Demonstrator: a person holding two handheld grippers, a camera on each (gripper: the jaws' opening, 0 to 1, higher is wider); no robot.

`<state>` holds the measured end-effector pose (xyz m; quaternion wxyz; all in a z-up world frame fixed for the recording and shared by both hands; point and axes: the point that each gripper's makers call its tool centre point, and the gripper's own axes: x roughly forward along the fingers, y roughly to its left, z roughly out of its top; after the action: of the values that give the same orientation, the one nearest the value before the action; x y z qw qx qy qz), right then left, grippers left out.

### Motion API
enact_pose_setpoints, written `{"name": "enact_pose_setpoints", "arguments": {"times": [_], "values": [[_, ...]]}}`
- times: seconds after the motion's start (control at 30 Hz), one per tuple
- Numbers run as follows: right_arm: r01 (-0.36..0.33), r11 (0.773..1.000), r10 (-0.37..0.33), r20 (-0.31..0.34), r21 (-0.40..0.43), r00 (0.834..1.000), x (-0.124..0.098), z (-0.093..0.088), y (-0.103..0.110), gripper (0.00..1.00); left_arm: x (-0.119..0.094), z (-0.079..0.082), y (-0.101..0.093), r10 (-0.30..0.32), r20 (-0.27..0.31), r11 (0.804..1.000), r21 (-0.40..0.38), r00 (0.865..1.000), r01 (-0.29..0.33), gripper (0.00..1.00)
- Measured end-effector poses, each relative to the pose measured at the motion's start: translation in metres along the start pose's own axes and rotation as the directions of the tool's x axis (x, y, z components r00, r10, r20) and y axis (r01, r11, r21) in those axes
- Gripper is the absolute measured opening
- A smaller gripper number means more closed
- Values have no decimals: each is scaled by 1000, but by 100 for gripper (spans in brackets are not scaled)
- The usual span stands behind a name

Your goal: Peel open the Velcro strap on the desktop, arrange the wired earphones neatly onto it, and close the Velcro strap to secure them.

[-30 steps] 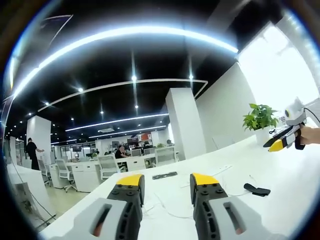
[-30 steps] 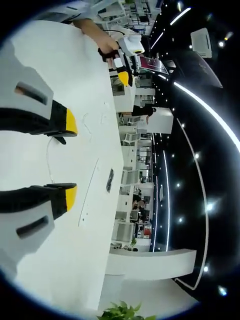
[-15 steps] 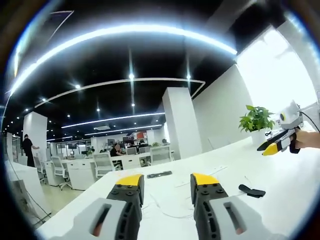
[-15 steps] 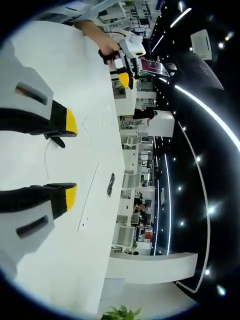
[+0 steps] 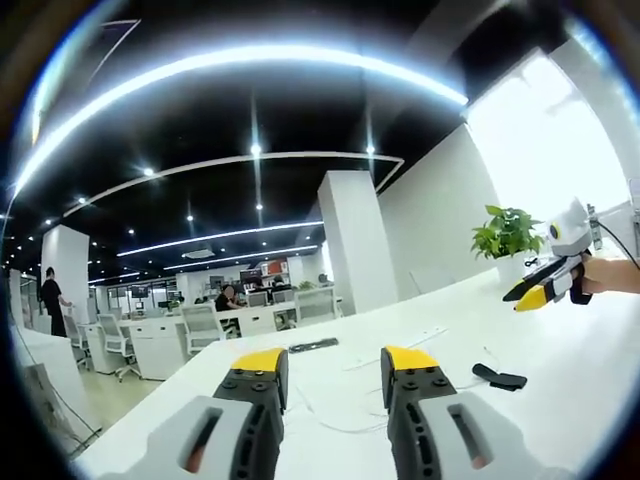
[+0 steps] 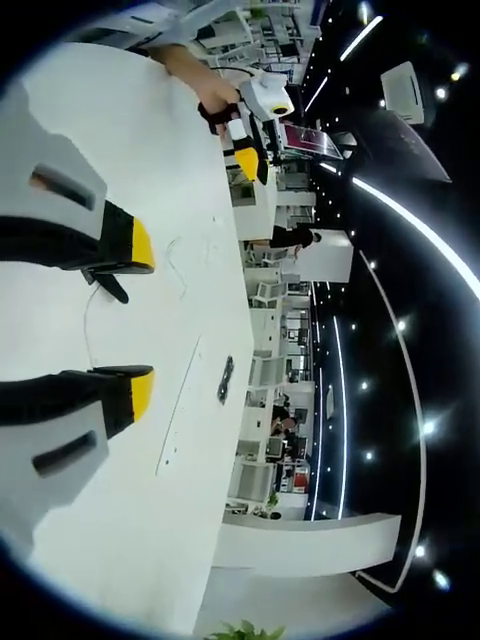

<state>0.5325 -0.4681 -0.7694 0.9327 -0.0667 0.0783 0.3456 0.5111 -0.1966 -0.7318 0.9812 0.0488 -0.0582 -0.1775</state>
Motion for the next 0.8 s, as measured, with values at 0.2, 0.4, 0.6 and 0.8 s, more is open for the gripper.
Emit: {"name": "enact_pose_setpoints", "arguments": {"times": [0.2,0.4,0.6,0.8], "values": [[-16,1000,17,-9,10,1000,6,-3,1,38,0,-1,-2,-8,-2,1000,3,1000,8,41],[-35,999,35,-22,8,999,12,-7,3,38,1,-1,-4,-17,-4,1000,2,1000,17,41],[-62,998,63,-39,10,997,21,-13,7,37,1,-2,-7,-28,-8,1000,4,1000,28,41],[-92,996,93,-59,18,994,31,-24,11,36,1,-2,-9,-32,-8,999,6,999,32,41]]}}
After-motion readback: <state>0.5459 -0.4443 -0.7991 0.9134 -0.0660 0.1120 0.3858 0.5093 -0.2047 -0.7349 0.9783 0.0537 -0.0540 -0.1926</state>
